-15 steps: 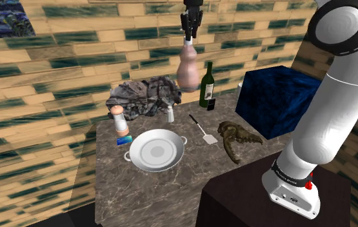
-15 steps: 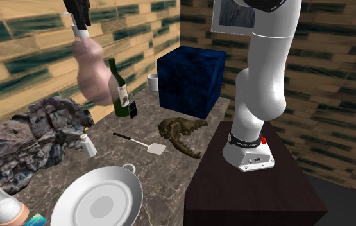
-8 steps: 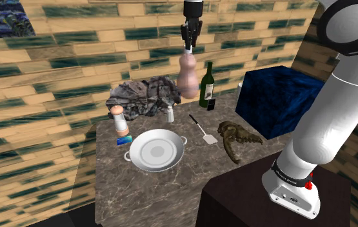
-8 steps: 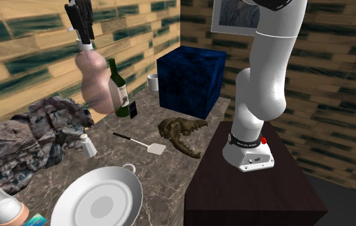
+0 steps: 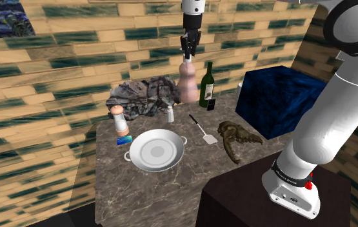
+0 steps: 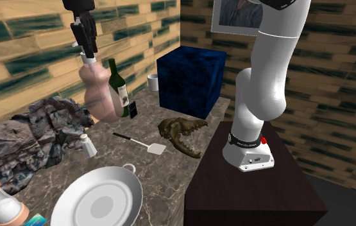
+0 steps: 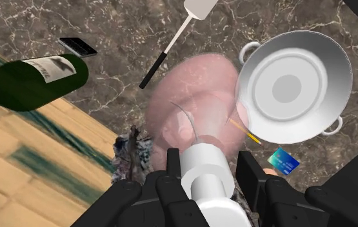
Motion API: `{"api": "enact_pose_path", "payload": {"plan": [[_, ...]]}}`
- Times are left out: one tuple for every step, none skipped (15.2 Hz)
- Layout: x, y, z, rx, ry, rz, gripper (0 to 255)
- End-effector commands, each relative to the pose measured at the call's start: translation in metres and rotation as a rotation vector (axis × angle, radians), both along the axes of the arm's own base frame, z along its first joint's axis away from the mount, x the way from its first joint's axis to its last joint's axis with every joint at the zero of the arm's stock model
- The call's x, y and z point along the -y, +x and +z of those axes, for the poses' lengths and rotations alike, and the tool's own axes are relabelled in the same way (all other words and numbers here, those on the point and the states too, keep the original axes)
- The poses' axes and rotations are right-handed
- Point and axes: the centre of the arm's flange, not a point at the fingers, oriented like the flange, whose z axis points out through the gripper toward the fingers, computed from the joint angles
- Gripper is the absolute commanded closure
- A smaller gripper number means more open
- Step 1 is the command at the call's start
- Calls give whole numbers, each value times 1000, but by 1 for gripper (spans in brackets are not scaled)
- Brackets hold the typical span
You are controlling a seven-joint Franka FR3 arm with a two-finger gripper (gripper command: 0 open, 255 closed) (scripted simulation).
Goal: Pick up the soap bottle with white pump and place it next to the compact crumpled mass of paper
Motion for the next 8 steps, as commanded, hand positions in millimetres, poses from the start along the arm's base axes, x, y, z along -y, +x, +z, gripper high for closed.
{"api": "enact_pose_path", "payload": {"plan": [[0, 0, -11, 2, 0, 0, 255], [0, 0, -17, 2, 0, 0, 255], [0, 0, -22, 2, 0, 0, 255], [0, 0, -27, 2, 0, 0, 255], [0, 0, -33, 2, 0, 0, 255], [0, 0, -38, 2, 0, 0, 255], [0, 0, -43, 2, 0, 0, 255], [0, 0, -48, 2, 0, 0, 255]]}}
